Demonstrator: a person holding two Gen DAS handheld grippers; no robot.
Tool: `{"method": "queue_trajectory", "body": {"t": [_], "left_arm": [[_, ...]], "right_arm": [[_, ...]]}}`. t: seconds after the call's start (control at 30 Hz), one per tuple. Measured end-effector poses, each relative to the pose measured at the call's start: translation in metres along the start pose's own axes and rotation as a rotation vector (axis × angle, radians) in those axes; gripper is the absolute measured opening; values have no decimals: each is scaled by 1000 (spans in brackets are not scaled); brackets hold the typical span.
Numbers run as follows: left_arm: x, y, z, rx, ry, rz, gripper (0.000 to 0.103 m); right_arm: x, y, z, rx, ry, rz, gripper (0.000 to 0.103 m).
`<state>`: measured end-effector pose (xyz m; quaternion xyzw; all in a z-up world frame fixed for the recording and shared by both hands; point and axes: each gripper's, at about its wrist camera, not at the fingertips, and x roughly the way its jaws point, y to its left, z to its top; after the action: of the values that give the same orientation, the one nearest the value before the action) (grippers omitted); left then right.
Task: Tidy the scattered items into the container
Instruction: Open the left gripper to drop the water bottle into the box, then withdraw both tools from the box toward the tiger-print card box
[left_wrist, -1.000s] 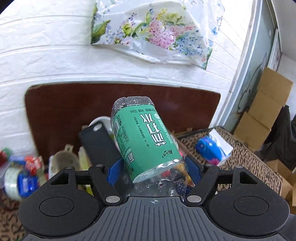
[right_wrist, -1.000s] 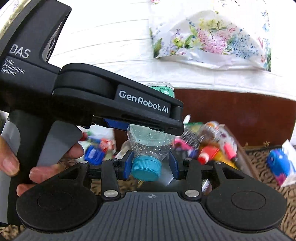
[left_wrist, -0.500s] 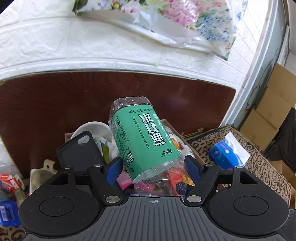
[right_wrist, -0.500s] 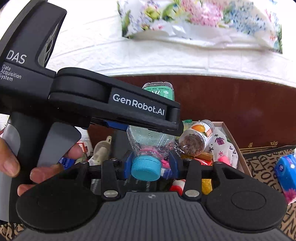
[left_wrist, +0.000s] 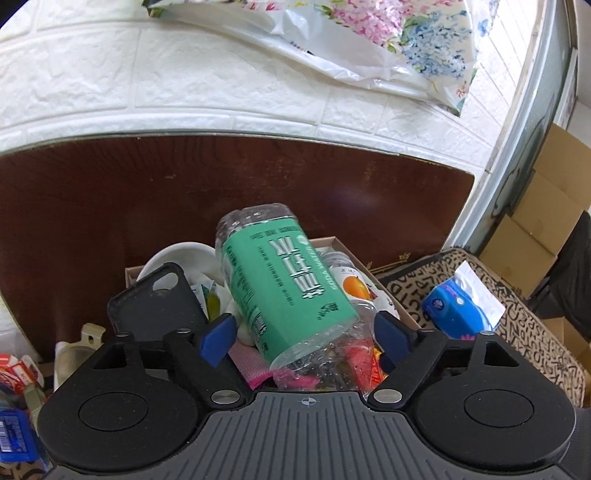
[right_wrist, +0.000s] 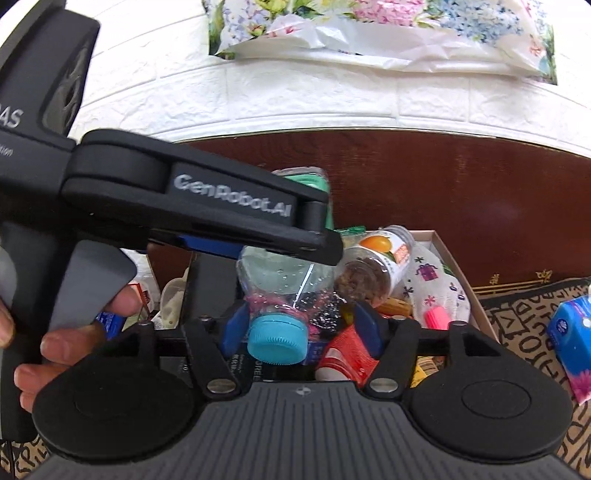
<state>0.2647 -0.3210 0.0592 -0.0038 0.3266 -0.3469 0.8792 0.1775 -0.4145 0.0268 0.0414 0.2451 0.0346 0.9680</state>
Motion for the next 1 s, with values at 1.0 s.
{"method": "queue_trajectory", "body": {"t": [1.0], "left_arm": [[-117,-16,-88,-25,-70,-48,103]], "right_arm": [[-77,28,-25,8,-39,-69,103]]}}
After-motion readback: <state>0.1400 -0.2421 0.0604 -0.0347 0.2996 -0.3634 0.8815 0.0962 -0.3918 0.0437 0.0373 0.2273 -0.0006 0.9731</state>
